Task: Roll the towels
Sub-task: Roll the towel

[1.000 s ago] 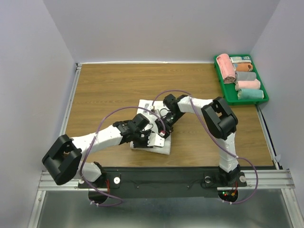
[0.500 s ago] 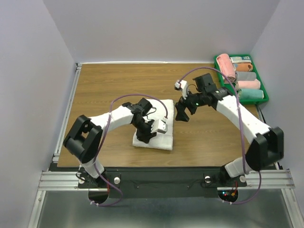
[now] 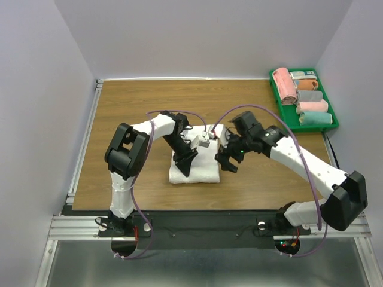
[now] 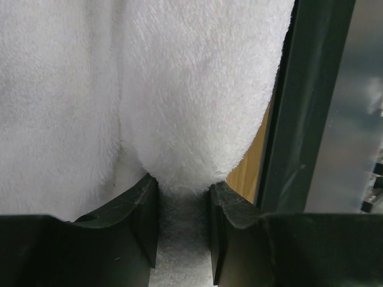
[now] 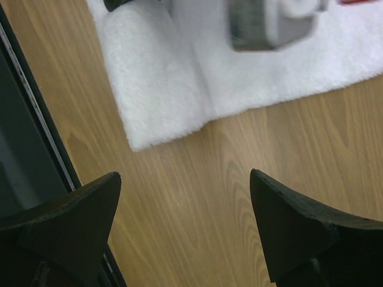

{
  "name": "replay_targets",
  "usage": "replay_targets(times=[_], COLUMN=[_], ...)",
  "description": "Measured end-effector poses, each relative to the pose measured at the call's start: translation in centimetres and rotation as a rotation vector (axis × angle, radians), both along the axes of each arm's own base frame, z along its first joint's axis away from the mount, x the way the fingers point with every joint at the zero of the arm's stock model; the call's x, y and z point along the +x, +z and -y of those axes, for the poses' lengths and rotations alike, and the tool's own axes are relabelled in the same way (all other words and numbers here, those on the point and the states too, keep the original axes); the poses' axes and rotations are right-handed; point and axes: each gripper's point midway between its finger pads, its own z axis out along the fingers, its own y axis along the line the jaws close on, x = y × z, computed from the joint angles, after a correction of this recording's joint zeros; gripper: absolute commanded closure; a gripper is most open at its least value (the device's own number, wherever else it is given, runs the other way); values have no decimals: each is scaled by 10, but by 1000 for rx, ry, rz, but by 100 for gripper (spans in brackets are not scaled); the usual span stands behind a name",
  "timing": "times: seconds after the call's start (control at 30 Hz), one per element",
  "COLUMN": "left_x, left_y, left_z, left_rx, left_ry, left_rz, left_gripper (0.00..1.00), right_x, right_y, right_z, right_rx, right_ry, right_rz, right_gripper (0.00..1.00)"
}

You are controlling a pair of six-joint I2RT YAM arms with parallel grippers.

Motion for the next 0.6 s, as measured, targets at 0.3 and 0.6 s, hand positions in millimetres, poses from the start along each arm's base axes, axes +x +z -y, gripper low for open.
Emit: replay_targets(times=[0.3, 0.6], left_x=[-3, -4], left_y=[1, 2], left_z=[3, 3], left_rx=[15, 17], left_ry=[60, 82], left_rz=[-136, -170], left_gripper=[100, 87], right_x=[-26, -21], right_y=[-57, -100], right_z=[-53, -72], right_rx=[-136, -180], right_ry=[134, 174], right_rz=[75, 140], right_gripper=[17, 90])
